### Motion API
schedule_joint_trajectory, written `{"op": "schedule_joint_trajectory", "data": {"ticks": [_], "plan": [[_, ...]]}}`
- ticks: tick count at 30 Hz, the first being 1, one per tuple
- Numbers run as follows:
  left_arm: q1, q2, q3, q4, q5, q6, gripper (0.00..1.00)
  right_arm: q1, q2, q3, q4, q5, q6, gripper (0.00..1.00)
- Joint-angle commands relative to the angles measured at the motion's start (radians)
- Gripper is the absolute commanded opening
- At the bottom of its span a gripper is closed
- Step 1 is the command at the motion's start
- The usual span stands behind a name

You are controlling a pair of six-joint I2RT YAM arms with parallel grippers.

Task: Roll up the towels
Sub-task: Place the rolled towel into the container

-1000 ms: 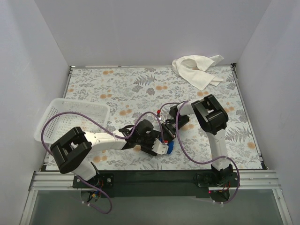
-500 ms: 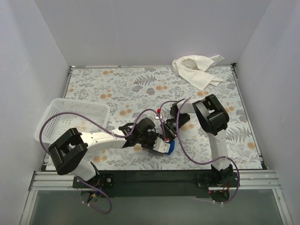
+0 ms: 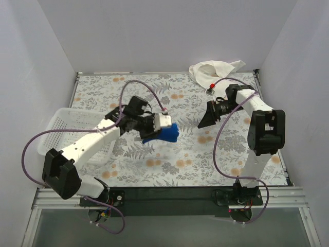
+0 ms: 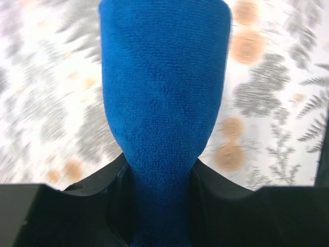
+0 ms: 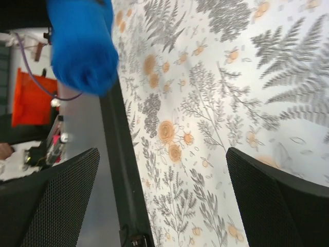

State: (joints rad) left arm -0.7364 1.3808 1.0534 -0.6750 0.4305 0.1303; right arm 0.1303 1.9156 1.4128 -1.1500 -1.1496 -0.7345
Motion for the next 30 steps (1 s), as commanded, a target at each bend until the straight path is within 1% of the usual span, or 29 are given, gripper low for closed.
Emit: {"op": "schedule_joint_trajectory", "data": {"ticks": [1, 2, 3, 4, 5, 6, 7, 9, 10, 11, 13, 14, 16, 17, 19, 20, 22, 25, 30], "plan": [[0.182, 0.0, 0.178, -0.162, 0.1, -0.055, 0.0, -0.046, -0.09, 0.054, -0.024, 0.05, 0.044, 0.99], [0.286, 0.006, 0.215, -0.216, 0.14, -0.058, 0.0, -0.049, -0.099, 0.055, -0.024, 0.057, 0.044, 0.99], [0.336, 0.021, 0.244, -0.247, 0.154, -0.051, 0.0, -0.049, -0.116, 0.051, -0.027, 0.073, 0.044, 0.99], [0.439, 0.027, 0.299, -0.302, 0.168, -0.043, 0.0, -0.049, -0.122, 0.046, -0.03, 0.077, 0.041, 0.99], [0.492, 0.034, 0.325, -0.332, 0.189, -0.032, 0.0, -0.049, -0.128, 0.041, -0.03, 0.08, 0.041, 0.99], [0.546, 0.049, 0.347, -0.363, 0.203, -0.005, 0.0, -0.049, -0.136, 0.035, -0.031, 0.085, 0.041, 0.99], [0.659, 0.053, 0.373, -0.392, 0.217, 0.008, 0.0, -0.049, -0.139, 0.032, -0.036, 0.088, 0.038, 0.99], [0.777, 0.073, 0.433, -0.474, 0.231, 0.04, 0.0, -0.049, -0.148, 0.028, -0.039, 0.096, 0.037, 0.99], [0.892, 0.078, 0.447, -0.498, 0.238, 0.075, 0.0, -0.049, -0.153, 0.02, -0.042, 0.094, 0.037, 0.99], [0.949, 0.087, 0.465, -0.541, 0.25, 0.1, 0.0, -0.049, -0.159, 0.015, -0.043, 0.093, 0.035, 0.99], [1.052, 0.099, 0.471, -0.583, 0.246, 0.174, 0.0, -0.049, -0.164, 0.008, -0.045, 0.091, 0.035, 0.99], [1.151, 0.107, 0.467, -0.612, 0.246, 0.198, 0.0, -0.049, -0.167, 0.003, -0.047, 0.094, 0.035, 0.99], [1.236, 0.119, 0.444, -0.638, 0.229, 0.244, 0.0, -0.049, -0.171, 0.0, -0.051, 0.099, 0.034, 0.99], [1.305, 0.13, 0.433, -0.653, 0.22, 0.274, 0.0, -0.047, -0.171, -0.002, -0.053, 0.102, 0.034, 0.99], [1.391, 0.144, 0.393, -0.652, 0.189, 0.299, 0.0, -0.049, -0.175, 0.0, -0.057, 0.11, 0.034, 0.99], [1.417, 0.164, 0.384, -0.643, 0.18, 0.31, 0.0, -0.049, -0.176, 0.005, -0.06, 0.113, 0.034, 0.99], [1.491, 0.191, 0.369, -0.63, 0.166, 0.304, 0.0, -0.049, -0.175, 0.008, -0.066, 0.12, 0.032, 0.99], [1.542, 0.242, 0.335, -0.582, 0.143, 0.272, 0.0, -0.049, -0.175, 0.009, -0.071, 0.125, 0.032, 0.99], [1.546, 0.261, 0.251, -0.408, 0.093, 0.24, 0.0, -0.049, -0.159, 0.008, -0.08, 0.134, 0.03, 0.99]]}}
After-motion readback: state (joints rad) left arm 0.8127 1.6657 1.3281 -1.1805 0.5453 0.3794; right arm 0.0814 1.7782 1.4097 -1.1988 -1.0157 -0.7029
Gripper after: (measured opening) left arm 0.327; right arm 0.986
